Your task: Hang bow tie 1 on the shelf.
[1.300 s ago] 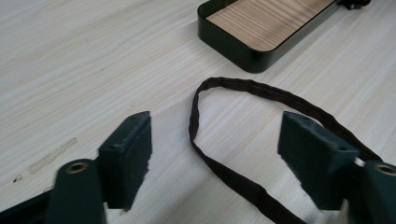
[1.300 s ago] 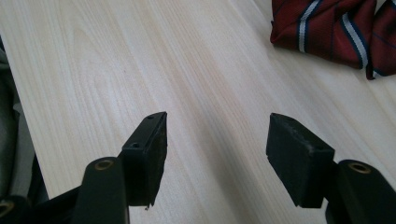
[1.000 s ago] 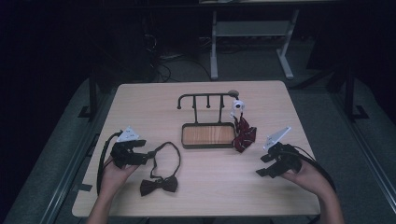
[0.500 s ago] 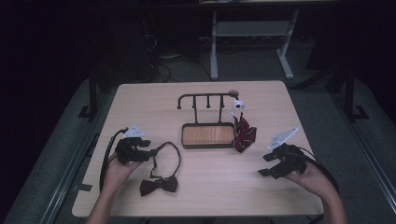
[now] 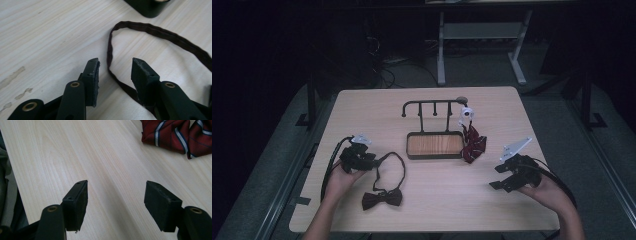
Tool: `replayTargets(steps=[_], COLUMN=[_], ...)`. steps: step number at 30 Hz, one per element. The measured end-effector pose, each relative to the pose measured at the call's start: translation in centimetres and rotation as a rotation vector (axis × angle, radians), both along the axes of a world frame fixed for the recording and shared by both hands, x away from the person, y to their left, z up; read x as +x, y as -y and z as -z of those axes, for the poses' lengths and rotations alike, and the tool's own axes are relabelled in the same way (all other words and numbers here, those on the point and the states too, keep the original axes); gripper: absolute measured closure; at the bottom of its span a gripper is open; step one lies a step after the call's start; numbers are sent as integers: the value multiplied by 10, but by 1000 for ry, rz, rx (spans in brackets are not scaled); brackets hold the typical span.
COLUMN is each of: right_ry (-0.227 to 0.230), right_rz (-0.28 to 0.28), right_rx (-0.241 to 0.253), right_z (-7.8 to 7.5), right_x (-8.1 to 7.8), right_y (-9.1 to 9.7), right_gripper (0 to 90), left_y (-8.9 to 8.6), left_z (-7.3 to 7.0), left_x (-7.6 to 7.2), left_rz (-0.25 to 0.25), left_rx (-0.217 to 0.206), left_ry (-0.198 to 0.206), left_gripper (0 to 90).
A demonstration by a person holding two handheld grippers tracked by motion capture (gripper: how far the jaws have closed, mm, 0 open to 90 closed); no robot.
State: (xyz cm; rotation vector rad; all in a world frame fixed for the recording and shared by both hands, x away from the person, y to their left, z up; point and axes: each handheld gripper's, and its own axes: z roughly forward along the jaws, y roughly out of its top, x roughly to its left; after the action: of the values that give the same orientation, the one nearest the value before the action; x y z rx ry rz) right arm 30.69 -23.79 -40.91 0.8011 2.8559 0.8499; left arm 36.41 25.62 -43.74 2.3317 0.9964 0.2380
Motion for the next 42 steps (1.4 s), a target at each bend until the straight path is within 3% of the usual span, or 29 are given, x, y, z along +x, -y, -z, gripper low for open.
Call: replayTargets(steps=[5, 13, 19, 25, 37, 42], right_ry=[8, 15, 24, 22, 20, 21], right_rz=[-3, 0, -5, -21, -15, -13], right_rx=[6, 4, 1, 9, 12, 21], right_z=[-1, -3, -4, -7, -7, -9], right_x=[0, -1, -2, -4, -4, -6], right_y=[0, 1, 0, -2, -1, 0], right_gripper=[346, 345, 341, 339, 339, 347], left_y=[3, 10, 10, 10, 11, 9], left_z=[3, 7, 8, 11, 3, 1], left_x=[2, 5, 5, 6, 4, 1], left_rz=[9, 5, 14, 35, 72, 94], left_rx=[40, 53, 66, 72, 78, 73], left_ry=[-13, -44, -28, -39, -24, -46], left_gripper=[646, 743, 818, 885, 895, 895])
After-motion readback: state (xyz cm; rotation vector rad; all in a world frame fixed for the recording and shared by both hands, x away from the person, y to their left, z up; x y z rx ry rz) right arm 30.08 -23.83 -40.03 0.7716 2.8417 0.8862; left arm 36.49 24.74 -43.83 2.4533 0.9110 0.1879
